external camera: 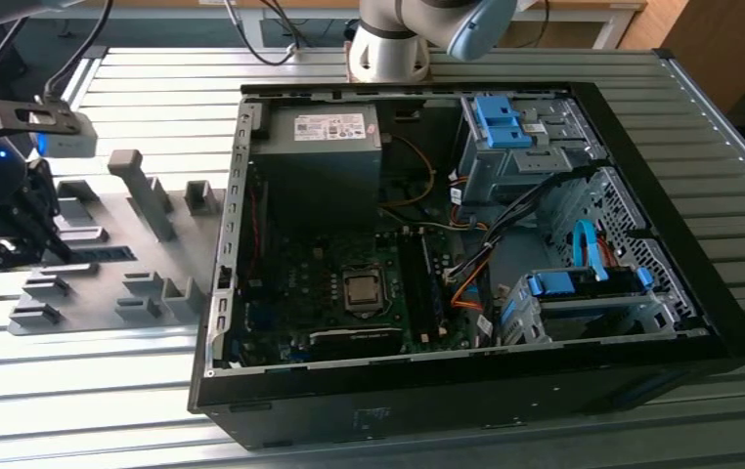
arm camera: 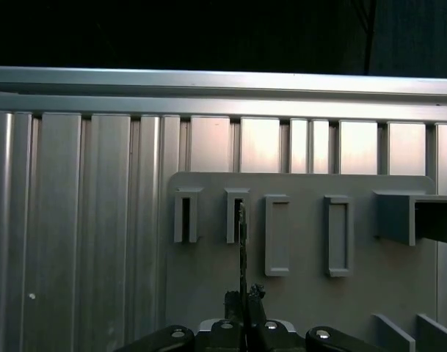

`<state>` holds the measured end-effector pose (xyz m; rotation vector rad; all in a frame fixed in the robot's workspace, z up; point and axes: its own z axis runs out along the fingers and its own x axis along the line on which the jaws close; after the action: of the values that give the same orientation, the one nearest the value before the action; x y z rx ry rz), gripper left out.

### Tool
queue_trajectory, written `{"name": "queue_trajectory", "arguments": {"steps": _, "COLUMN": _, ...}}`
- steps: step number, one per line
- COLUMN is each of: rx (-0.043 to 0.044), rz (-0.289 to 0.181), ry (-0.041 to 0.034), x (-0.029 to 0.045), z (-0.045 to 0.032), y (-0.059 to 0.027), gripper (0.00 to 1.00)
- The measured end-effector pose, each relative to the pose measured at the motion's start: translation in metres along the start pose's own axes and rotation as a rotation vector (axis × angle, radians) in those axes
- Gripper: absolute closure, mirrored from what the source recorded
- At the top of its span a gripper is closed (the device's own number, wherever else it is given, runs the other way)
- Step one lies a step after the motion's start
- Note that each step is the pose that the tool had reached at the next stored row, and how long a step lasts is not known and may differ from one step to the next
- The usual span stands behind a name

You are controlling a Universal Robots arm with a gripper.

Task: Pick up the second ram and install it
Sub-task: 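Pick up the second ram and move it above second insertion slot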

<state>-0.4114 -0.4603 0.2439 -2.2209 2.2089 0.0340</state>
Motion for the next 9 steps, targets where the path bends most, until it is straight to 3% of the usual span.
{"name": "queue_trajectory", "arguments": {"steps": 9, "rx": 0.0, "rz": 0.0, "ry": 0.0001, "x": -0.0001, "z": -0.005, "y": 0.0001, "gripper": 0.86}}
